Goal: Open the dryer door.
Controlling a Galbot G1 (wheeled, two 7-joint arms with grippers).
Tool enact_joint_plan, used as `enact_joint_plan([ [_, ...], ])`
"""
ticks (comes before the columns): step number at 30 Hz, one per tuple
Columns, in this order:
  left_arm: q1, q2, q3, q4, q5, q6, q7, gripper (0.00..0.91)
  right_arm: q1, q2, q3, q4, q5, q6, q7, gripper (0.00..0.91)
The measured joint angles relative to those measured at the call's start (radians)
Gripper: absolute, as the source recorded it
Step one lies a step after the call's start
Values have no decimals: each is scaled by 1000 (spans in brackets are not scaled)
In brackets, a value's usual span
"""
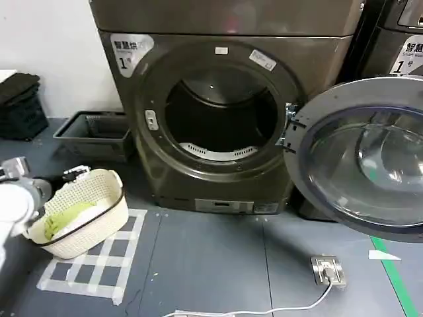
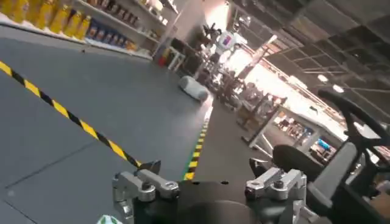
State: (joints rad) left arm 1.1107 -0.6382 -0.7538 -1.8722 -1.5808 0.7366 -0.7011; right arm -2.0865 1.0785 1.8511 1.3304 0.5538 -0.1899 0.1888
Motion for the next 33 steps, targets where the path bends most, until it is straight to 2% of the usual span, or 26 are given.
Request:
enact_joint_plan([
  [11, -21, 97, -4, 141, -265, 0, -103, 907, 13, 4, -19, -13, 1, 8, -13, 907],
  [26, 19, 151, -85, 317, -418, 0, -142, 907, 15, 5, -15, 17, 32, 0, -1, 907],
  [33, 26, 163, -89, 337, -481, 0, -185, 907, 18, 10, -17, 12, 34, 5, -1, 907],
])
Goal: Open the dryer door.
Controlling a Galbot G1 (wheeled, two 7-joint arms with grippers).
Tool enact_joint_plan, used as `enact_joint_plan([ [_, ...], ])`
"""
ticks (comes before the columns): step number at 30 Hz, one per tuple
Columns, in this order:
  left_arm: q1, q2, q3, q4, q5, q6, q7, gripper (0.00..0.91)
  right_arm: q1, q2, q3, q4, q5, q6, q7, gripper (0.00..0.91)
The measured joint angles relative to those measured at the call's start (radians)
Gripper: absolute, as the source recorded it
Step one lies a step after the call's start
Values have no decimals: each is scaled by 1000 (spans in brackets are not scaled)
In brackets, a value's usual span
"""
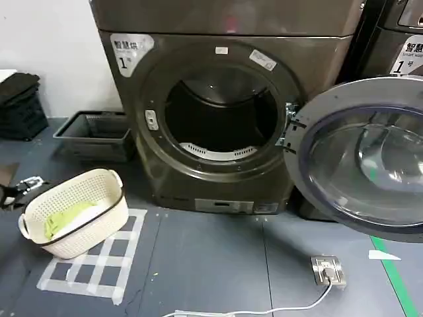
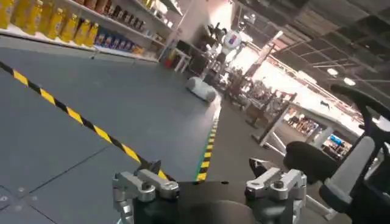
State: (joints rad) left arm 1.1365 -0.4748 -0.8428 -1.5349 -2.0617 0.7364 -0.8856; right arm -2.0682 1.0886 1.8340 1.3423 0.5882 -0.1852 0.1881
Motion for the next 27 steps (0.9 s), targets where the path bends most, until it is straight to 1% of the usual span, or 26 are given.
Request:
enact_joint_plan([
  [13, 10, 10, 3, 1, -72, 0, -40, 907, 7, 3, -9, -12, 0, 19, -11, 907],
  [23, 16, 5, 7, 4, -74, 0, -57, 907, 8, 7, -10, -12, 1, 47, -20, 907],
  [27, 15, 4, 9, 8, -76, 0, -63, 907, 8, 7, -11, -17, 7, 48, -20, 907],
])
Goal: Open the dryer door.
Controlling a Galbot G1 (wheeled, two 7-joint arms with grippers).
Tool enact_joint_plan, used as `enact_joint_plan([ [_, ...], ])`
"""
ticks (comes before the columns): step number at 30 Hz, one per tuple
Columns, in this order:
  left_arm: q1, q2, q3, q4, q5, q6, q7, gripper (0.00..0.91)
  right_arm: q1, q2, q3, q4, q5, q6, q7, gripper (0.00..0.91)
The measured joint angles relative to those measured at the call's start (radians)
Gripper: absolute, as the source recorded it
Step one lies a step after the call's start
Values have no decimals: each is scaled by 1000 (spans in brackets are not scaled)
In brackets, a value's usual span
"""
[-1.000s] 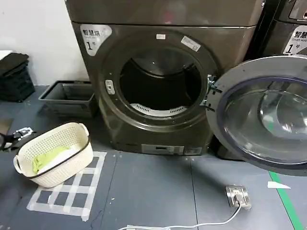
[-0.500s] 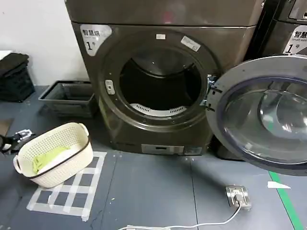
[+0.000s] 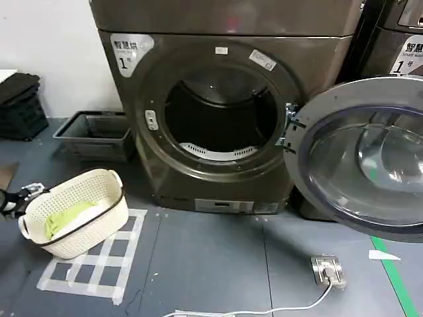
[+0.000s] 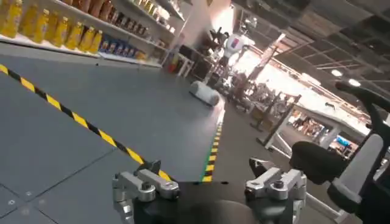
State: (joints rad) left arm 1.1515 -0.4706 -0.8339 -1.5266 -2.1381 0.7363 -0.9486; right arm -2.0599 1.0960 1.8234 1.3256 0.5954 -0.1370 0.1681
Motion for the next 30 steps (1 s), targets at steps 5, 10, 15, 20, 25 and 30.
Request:
enact_joint_plan([
  [5, 0, -3, 2, 1, -11, 0, -5, 907, 0, 4, -1, -5, 0, -1, 4, 907],
  [10, 1, -2, 2, 3, -13, 0, -6, 907, -7, 6, 6, -18, 0, -6, 12, 907],
  [15, 3, -4, 5, 5, -16, 0, -5, 907, -13, 3, 16, -44, 0, -12, 13, 907],
  [20, -2, -6, 16, 5, -15, 0, -3, 907, -12, 7, 18, -56, 1, -5, 20, 907],
  [25, -1, -6, 18, 8, -12, 0, -1, 907, -14, 8, 27, -64, -3, -21, 22, 907],
  [30, 1, -7, 24, 10, -6, 0, 5, 907, -16, 6, 31, -78, -13, -19, 19, 907],
])
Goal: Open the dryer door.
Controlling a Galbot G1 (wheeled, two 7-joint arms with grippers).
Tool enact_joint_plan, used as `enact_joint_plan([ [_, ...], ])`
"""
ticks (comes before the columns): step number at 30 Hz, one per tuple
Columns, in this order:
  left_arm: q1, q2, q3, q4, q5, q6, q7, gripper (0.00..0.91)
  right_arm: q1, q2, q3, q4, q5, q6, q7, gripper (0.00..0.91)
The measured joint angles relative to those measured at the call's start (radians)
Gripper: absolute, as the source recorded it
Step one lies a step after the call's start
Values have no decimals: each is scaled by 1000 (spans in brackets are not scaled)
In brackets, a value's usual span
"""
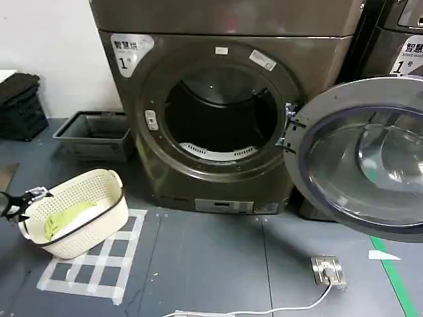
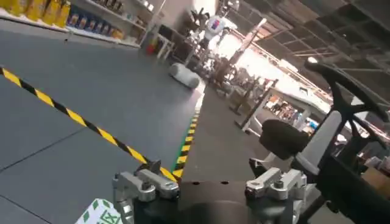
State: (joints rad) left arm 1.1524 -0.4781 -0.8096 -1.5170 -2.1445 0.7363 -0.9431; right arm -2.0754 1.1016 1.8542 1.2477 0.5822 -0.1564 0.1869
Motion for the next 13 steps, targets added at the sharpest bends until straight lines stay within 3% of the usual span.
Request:
enact_joint_plan([
  [13, -4, -1, 2, 1, 3, 0, 1, 907, 1, -1, 1, 3, 0, 4, -7, 907],
])
